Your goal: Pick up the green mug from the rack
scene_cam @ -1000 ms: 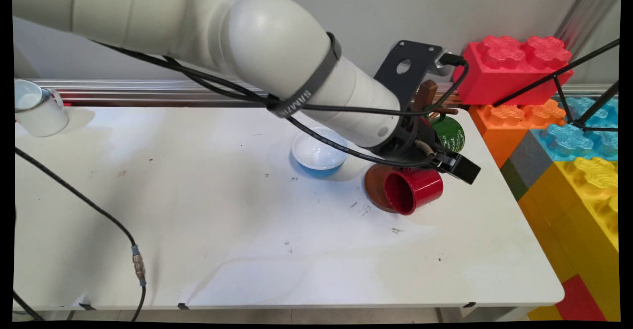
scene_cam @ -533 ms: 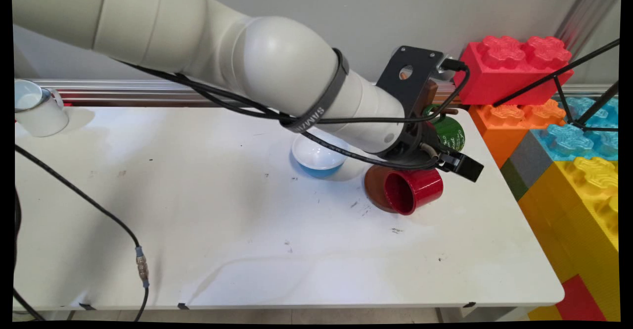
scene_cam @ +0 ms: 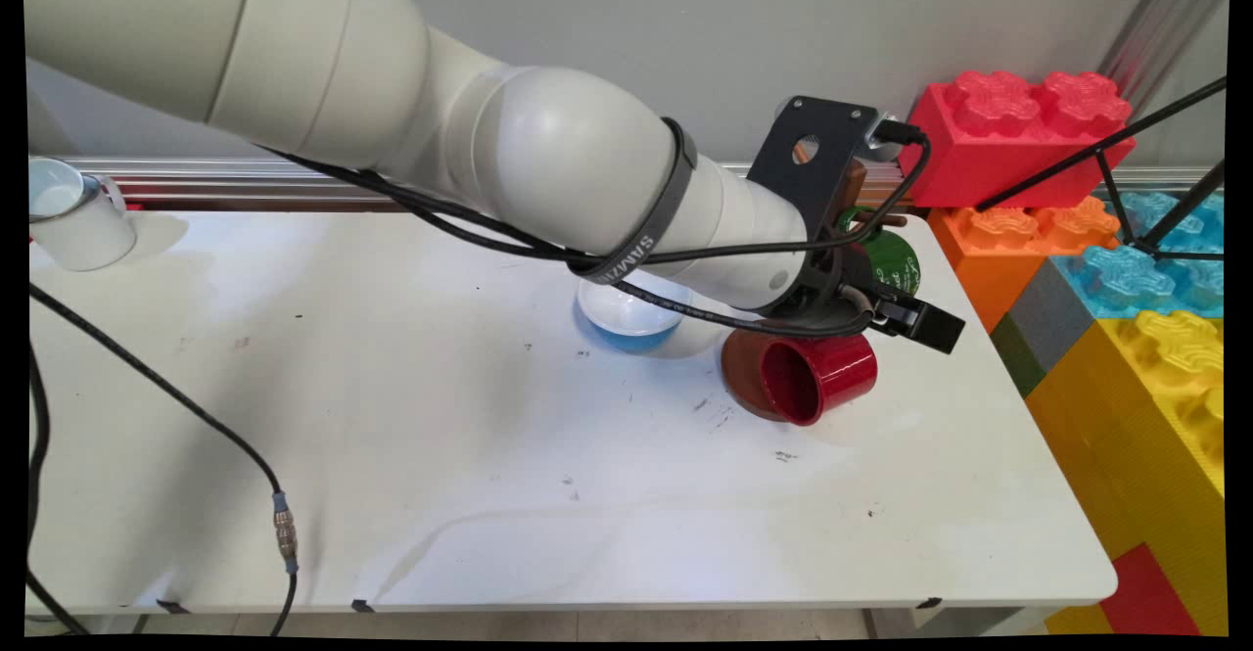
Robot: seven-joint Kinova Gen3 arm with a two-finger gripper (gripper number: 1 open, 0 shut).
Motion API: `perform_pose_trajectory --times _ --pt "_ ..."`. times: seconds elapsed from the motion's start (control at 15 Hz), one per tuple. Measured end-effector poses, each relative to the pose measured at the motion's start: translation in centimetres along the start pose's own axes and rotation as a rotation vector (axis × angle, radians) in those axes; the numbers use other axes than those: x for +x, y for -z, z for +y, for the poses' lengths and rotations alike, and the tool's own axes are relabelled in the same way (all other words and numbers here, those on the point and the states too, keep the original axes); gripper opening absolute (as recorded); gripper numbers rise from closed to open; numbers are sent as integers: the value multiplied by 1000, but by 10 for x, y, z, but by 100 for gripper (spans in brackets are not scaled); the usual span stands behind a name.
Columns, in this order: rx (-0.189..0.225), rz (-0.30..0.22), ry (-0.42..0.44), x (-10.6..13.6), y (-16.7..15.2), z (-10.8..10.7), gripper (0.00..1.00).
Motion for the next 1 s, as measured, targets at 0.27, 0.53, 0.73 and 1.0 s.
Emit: perform_pose_trajectory --times 0.27,0.53,0.73,1.0 --pt "-5 19 9 -2 -4 0 100" --pt "-6 37 13 -5 -8 -1 100" --pt "-6 52 14 -5 -11 -3 100" --pt "-5 66 13 -4 -12 -5 100"
